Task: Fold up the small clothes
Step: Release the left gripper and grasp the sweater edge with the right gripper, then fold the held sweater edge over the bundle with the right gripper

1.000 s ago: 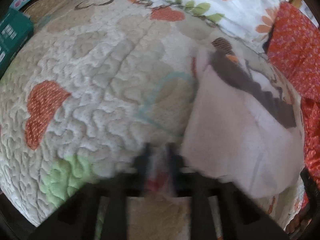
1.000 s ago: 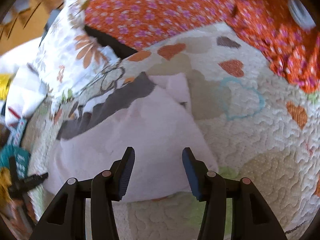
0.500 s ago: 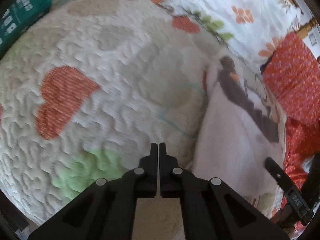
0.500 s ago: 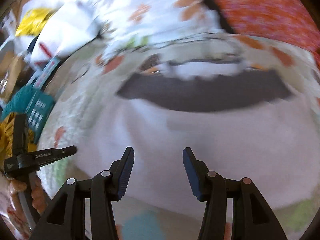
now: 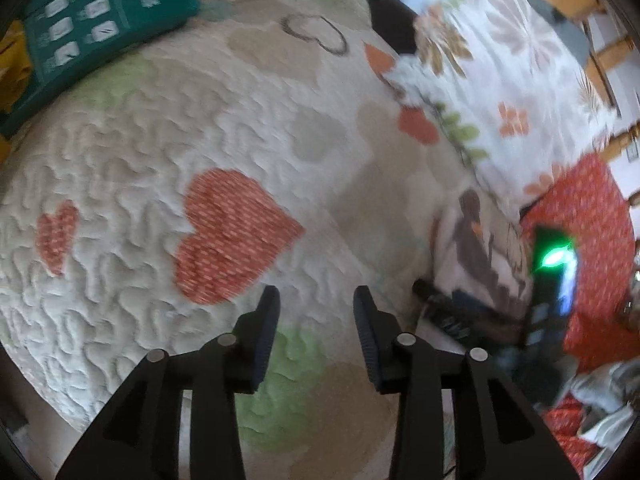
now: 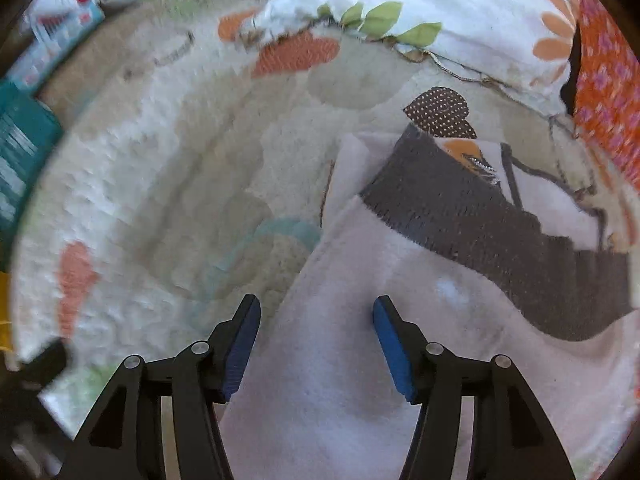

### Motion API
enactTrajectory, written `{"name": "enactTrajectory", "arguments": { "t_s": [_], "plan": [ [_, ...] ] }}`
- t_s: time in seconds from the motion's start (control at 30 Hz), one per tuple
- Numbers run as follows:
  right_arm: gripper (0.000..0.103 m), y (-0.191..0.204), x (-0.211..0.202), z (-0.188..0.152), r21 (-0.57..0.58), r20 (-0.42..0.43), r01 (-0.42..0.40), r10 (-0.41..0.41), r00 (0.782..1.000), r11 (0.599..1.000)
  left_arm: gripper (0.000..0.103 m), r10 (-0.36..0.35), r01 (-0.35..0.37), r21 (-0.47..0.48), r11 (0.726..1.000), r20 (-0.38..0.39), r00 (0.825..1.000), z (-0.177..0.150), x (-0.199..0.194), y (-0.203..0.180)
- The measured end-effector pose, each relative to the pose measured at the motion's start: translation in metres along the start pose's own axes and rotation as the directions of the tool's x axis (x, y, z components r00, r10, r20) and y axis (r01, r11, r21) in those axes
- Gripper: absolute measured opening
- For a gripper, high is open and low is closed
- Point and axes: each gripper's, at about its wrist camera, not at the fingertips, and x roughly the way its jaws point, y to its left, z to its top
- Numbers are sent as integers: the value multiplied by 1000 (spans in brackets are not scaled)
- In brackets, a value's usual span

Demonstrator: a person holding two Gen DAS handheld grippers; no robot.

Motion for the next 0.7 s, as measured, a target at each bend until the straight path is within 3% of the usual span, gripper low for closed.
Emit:
{"name": "enactTrajectory", "arguments": {
  "t_s": [0.1,0.13,0.17,0.23,0.37,0.53,0.7],
  "plan": [
    [63,20,10,-6,-63,9,150,-150,989,987,41,-7,7,-33,999,1,1000,2,-2,9],
    [54,23,9,-7,-72,20,171,-170,985,983,41,-9,9,-41,999,-3,1000,2,-1,10],
    [37,26,8,-8,-76,26,184,-182,983,980,41,-10,10,-48,999,-10,1000,3,1,12],
    [23,28,9,-12,-82,32,252,-250,968,964,41,-9,8,-50,999,-16,1000,2,3,11],
    [14,32,14,-16,-130,69,286,-279,958,949,41,20,-20,-19,1000,-5,1000,0,4,-3],
    [10,-12,-16,-12,3,91,100,-100,991,995,47,43,-44,26,999,24,999,-5,4,-25],
    [10,-113,-75,-26,173,192,-46,12,981,984,47,36,-35,65,997,-4,999,-14,18,-56]
  ]
}}
